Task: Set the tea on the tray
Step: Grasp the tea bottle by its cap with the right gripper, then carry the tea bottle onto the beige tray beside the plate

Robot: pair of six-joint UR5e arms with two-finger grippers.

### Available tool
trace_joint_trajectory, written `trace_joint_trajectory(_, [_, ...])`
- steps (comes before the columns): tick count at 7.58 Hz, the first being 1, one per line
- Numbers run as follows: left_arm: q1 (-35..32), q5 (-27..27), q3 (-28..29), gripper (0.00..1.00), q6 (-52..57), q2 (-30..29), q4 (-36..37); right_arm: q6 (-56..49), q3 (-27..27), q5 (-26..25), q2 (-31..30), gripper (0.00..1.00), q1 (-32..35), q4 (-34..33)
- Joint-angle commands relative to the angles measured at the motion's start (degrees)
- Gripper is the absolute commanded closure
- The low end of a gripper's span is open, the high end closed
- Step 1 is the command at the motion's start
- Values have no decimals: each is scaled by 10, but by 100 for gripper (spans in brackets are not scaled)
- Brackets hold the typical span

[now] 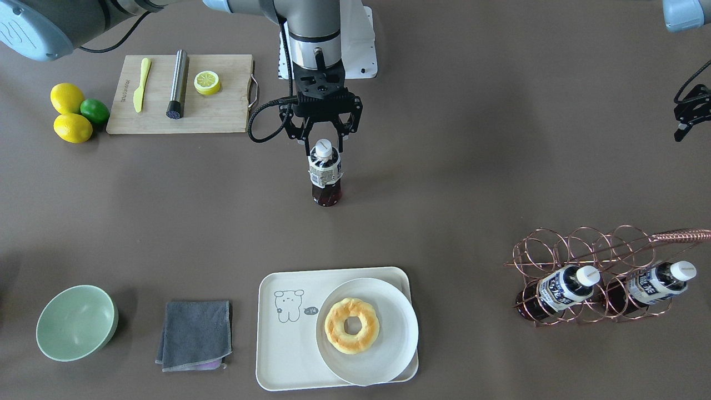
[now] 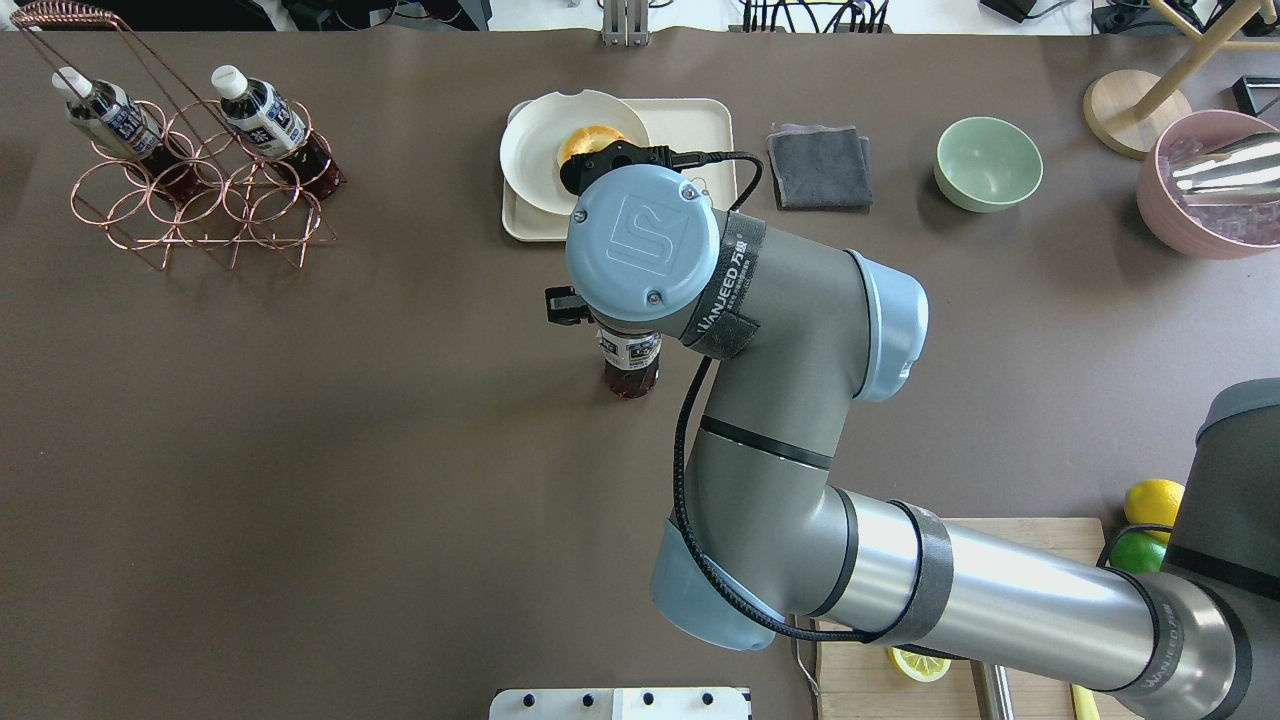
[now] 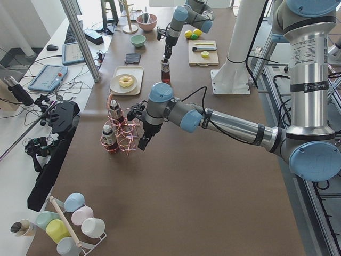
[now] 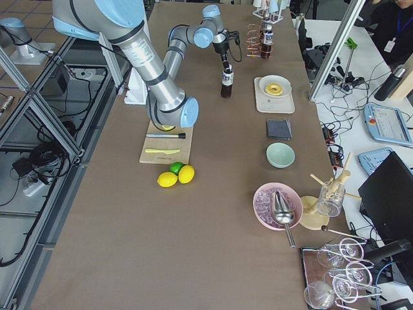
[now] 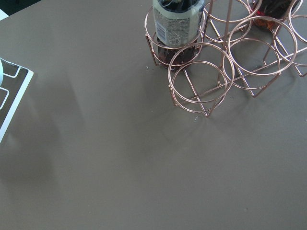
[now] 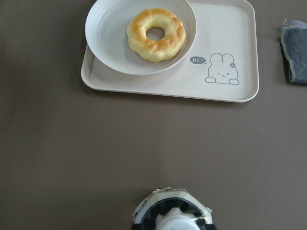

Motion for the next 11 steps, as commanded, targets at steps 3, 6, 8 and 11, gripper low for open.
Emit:
trace_joint_trajectory(3, [0,-2,1,0,0,0,-1,-38,17,4,10,100,38,0])
trace_joint_trajectory(6, [-1,-2,-6,0,-2,3,-1,-111,-21,83,38,100,138,-21])
trace_joint_trajectory(8, [-1,-17,-5,0,-4,5,-16,-143,-177,139,98,100,213,32])
trace_joint_trajectory(11, [-1,-18,-8,0,-6,5,-17,-148,-295,168,109,100,235,137])
